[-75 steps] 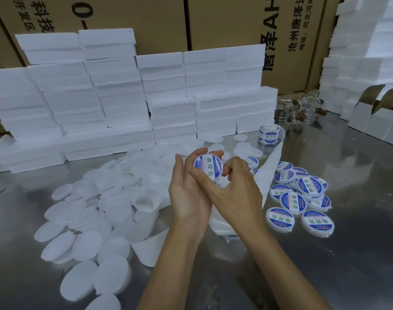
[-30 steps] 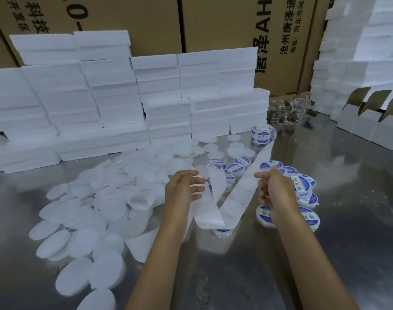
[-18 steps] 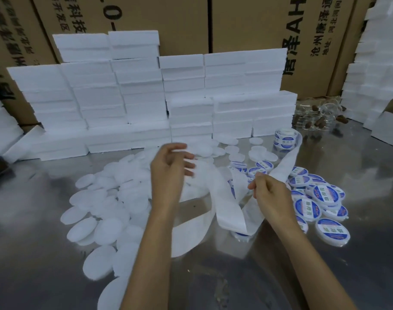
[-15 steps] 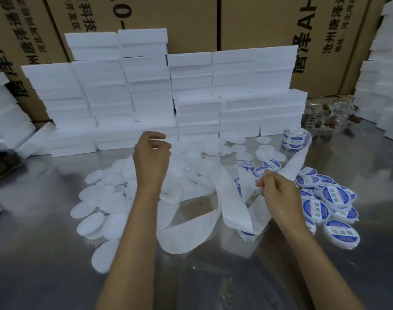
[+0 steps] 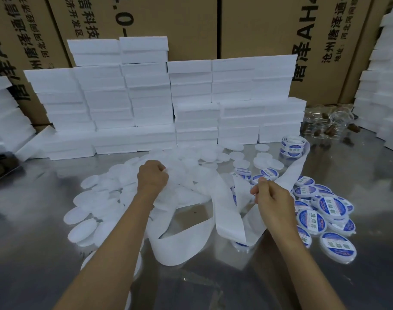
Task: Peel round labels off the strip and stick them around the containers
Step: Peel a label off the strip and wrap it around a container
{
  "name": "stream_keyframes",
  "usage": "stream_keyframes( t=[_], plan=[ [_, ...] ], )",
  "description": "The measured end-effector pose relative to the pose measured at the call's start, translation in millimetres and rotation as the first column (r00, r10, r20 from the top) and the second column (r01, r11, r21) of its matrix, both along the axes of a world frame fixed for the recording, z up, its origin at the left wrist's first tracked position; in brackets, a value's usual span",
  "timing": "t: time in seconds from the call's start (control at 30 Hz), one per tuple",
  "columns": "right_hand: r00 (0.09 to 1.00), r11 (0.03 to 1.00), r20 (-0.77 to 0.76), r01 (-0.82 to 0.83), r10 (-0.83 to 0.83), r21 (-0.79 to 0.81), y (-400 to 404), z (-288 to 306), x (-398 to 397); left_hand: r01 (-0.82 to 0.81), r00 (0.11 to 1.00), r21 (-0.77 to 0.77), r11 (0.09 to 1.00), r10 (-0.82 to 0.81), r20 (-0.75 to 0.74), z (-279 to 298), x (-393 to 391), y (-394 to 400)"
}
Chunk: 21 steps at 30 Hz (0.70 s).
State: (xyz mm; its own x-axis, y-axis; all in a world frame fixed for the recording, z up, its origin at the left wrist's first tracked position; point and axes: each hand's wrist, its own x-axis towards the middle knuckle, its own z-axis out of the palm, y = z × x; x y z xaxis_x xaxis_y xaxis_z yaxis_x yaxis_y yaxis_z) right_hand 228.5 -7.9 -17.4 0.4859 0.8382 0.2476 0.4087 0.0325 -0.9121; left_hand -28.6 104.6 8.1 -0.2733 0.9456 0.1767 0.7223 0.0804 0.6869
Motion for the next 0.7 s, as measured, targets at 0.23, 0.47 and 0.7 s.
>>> stream_keyframes(
  t=[0.23,0.47,0.7],
  plan=[
    [0.929,0.987,-0.336,-0.161,0.155,0.009,-6.2,17.1,-6.8,0.238,0.872,0.387,0.891,-0.372,0.319,48.9,30.0,-53.7],
    [0.552,0.852,-0.688,-0.487,0.471,0.192,-20.3,28.6,-10.6,0.564,0.676,0.461,0.686,-0.704,0.220,40.7,95.9,-113.7],
    [0.649,0.835,-0.542,-0.506,0.533,0.216,-24.7,25.0,-4.3,0.575,0.438,0.393,0.717,-0.676,0.592,24.7,124.4,-127.9]
  ],
)
